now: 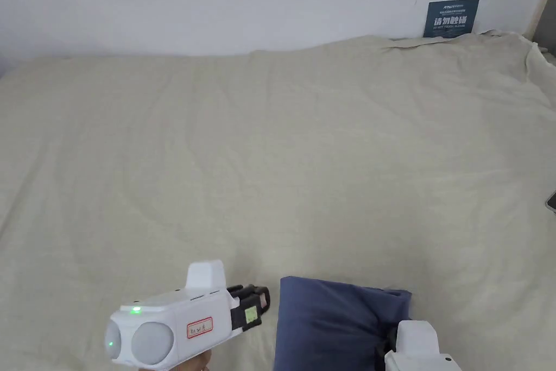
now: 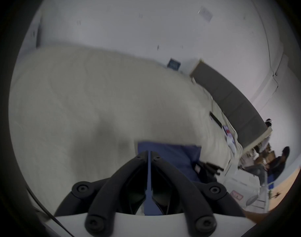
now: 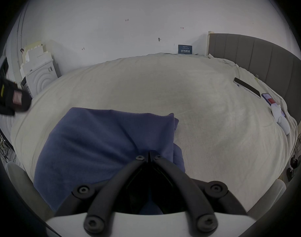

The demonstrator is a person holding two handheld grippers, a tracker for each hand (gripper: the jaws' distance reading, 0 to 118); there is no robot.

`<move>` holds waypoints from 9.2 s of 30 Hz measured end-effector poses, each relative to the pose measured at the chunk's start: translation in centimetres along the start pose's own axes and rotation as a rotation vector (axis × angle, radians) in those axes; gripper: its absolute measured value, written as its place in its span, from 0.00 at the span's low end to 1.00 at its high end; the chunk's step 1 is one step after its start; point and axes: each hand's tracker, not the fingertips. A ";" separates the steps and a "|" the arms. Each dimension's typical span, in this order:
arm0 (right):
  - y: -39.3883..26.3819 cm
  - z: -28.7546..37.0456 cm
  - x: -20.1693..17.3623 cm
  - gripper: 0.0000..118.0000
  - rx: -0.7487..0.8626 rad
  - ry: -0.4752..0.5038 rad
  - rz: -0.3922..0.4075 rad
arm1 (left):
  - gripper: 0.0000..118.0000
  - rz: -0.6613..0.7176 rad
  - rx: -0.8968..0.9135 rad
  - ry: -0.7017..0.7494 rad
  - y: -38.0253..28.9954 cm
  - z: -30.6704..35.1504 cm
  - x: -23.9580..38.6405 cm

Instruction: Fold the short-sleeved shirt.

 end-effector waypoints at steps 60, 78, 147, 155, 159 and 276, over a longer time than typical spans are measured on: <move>13.2 8.4 1.4 0.00 0.372 0.050 0.018 | 0.19 -0.070 -0.213 0.465 10.2 13.6 -19.1; 15.8 6.2 -1.7 0.00 0.386 0.027 0.055 | 0.53 0.066 -0.292 0.860 10.8 14.7 -35.5; 21.5 14.9 1.5 0.00 0.715 -0.021 0.085 | 0.00 -0.346 0.989 0.466 4.2 9.8 6.3; 21.2 14.8 1.4 0.00 0.716 -0.034 0.096 | 0.00 -0.354 0.985 0.456 4.2 9.6 6.6; 21.1 14.8 1.4 0.00 0.717 -0.036 0.096 | 0.00 -0.368 0.980 0.458 4.2 9.5 6.7; 20.5 15.2 2.6 0.99 0.729 -0.057 0.042 | 1.00 -0.283 1.008 0.476 4.1 10.1 5.3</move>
